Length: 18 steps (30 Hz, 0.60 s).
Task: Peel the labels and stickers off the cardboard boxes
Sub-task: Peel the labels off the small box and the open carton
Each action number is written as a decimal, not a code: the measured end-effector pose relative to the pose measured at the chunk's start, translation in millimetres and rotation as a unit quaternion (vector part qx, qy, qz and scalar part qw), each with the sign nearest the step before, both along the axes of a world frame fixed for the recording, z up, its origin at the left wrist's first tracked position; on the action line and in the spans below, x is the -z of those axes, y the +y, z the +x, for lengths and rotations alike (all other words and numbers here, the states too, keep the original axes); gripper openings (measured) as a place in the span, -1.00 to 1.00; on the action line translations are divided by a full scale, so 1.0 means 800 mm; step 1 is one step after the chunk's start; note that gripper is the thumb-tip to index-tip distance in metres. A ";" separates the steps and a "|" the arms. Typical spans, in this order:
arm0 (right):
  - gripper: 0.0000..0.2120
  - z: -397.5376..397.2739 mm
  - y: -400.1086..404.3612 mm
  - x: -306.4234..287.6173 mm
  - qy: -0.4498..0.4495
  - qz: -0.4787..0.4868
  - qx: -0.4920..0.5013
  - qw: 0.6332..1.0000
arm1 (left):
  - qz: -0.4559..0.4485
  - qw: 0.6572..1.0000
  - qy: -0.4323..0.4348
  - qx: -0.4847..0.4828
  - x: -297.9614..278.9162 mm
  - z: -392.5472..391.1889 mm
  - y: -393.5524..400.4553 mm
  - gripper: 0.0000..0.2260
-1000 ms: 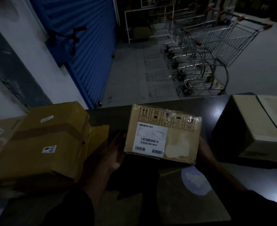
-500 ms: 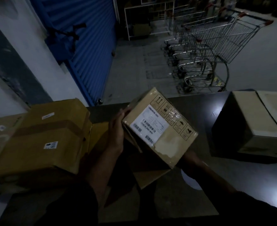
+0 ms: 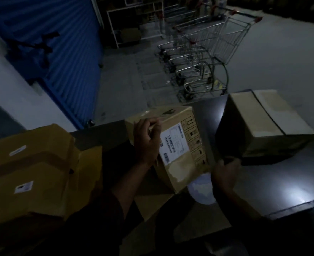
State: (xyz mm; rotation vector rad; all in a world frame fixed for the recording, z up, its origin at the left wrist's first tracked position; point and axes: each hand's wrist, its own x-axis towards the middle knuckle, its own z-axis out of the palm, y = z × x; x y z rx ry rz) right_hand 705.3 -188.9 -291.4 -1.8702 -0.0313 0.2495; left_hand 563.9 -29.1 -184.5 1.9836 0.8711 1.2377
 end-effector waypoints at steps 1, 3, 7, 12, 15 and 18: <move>-0.81 0.003 -0.001 -0.015 -0.049 0.032 -0.013 0.998 | 0.025 1.000 0.014 0.012 0.004 0.005 0.000 -0.81; -0.83 0.004 0.006 -0.049 -0.114 0.101 -0.104 0.983 | 0.075 0.996 0.045 0.034 0.011 0.020 -0.004 -0.79; -0.72 0.006 0.042 -0.076 -0.207 0.084 -0.272 0.936 | 0.105 0.989 0.090 0.047 0.026 0.044 -0.020 -0.74; -0.62 0.015 0.049 -0.035 -0.138 0.092 -0.260 0.951 | 0.062 0.963 0.255 0.062 0.072 0.035 -0.039 -0.53; -0.53 0.015 0.040 -0.013 -0.093 0.086 -0.283 0.951 | 0.082 0.927 0.355 0.092 0.089 0.035 -0.038 -0.39; -0.50 0.023 0.038 -0.009 -0.003 0.130 -0.258 0.957 | 0.073 0.916 0.383 0.098 0.082 0.046 -0.025 -0.36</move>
